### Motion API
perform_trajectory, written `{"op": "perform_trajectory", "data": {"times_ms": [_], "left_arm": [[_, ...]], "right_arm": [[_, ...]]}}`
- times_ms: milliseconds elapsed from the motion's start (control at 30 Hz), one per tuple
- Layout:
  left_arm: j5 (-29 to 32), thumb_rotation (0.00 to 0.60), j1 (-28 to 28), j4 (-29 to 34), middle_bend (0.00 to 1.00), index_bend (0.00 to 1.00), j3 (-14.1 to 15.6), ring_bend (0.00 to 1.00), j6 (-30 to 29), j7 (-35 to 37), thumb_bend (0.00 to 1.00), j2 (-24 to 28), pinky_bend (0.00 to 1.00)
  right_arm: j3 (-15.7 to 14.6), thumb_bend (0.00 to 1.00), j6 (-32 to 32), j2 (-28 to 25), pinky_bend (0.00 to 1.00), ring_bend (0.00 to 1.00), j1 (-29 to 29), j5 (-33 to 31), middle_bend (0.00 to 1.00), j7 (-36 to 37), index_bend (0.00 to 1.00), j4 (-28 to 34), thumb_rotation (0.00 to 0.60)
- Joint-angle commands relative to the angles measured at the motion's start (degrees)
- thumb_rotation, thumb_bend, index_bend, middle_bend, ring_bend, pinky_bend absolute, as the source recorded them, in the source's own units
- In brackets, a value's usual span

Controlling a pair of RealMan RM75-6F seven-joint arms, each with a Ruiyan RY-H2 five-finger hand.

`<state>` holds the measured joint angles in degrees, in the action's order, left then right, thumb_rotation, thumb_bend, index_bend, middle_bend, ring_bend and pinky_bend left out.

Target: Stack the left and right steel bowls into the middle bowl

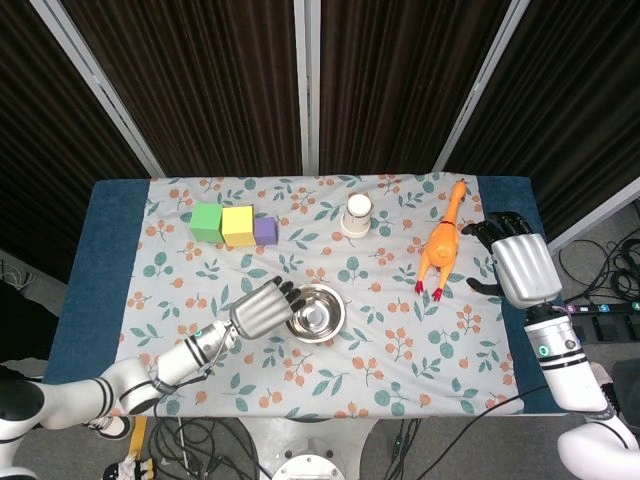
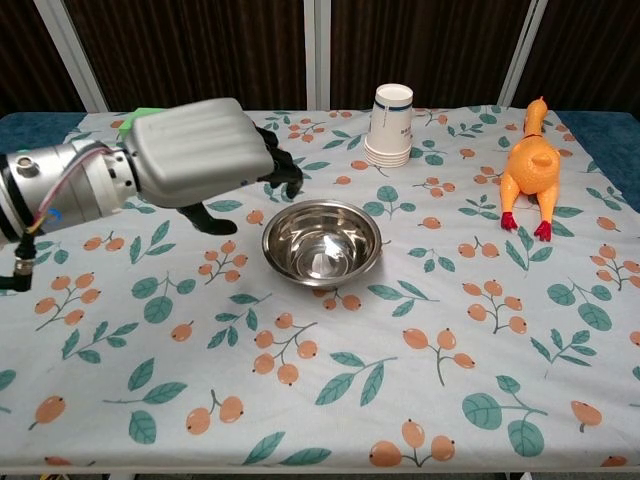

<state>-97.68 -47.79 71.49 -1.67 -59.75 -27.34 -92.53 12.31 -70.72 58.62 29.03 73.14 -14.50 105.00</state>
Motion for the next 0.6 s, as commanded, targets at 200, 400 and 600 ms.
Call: {"op": "perform_trajectory", "data": {"times_ms": [200,400,600], "left_arm": [[23.5,0.600,16.5,14.6,0.31,0.31,-2.8,0.26,-7.1,1.8,0.15,10.4,0.36],[21.0,0.600,26.5,10.8,0.22,0.22,-0.8,0.16,-21.1,10.6,0.13,10.8,0.22],[20.4,0.600,32.7,8.6,0.22,0.22,1.6,0.16,-25.8,14.3,0.13,12.0,0.22]], "right_arm": [[-3.8,0.00,-6.1,3.8,0.18,0.09,-4.9,4.1,0.20,-0.1,0.24,-5.9,0.600],[-7.3,0.00,-13.1,10.0,0.09,0.00,-10.4,8.3,0.05,3.6,0.05,-15.1,0.600],[-8.5,0.00,-15.4,13.1,0.07,0.00,-13.6,9.3,0.03,9.4,0.00,-20.8,0.600]]}}
